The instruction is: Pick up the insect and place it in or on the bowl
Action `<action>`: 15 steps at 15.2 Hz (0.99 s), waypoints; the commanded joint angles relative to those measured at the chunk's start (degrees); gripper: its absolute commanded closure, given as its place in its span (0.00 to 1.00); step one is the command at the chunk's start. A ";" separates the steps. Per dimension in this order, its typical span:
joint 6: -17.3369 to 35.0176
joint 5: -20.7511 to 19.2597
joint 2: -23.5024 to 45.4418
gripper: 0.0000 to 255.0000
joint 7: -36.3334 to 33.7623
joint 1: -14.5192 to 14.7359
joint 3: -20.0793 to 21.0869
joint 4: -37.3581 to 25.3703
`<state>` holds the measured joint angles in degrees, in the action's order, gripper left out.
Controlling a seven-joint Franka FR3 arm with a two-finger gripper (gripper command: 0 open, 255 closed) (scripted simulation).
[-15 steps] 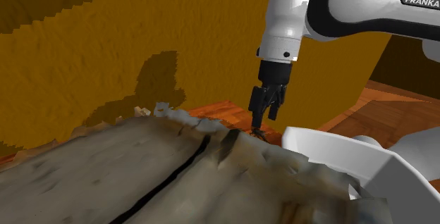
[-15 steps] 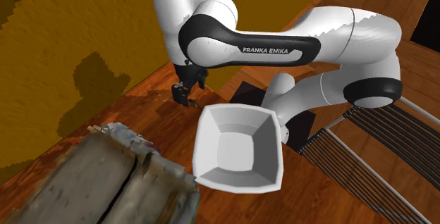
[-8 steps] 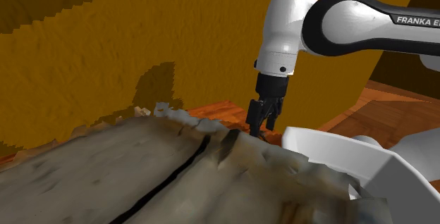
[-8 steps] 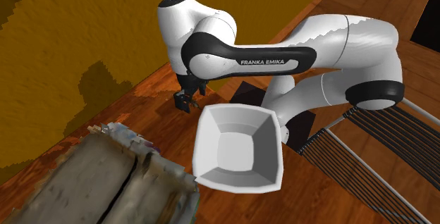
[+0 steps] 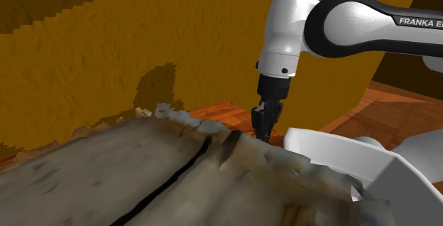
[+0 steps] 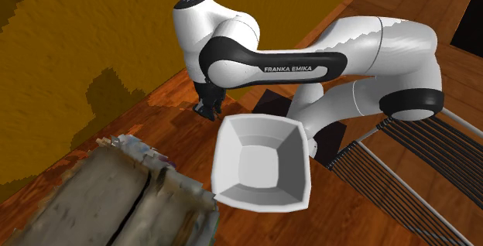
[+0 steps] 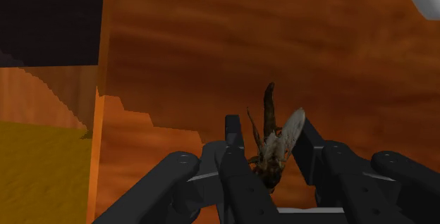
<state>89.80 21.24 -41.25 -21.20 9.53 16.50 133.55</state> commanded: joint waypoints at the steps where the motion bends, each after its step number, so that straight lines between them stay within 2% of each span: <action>1: 0.00 0.00 0.00 1.00 0.00 0.00 0.00 0.00; 8: 0.01 0.00 0.00 1.00 0.00 0.00 0.00 0.01; 15: -4.79 -0.76 1.24 1.00 -1.09 -0.28 -0.84 -6.11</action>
<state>85.64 20.57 -40.50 -22.04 9.31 15.67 128.58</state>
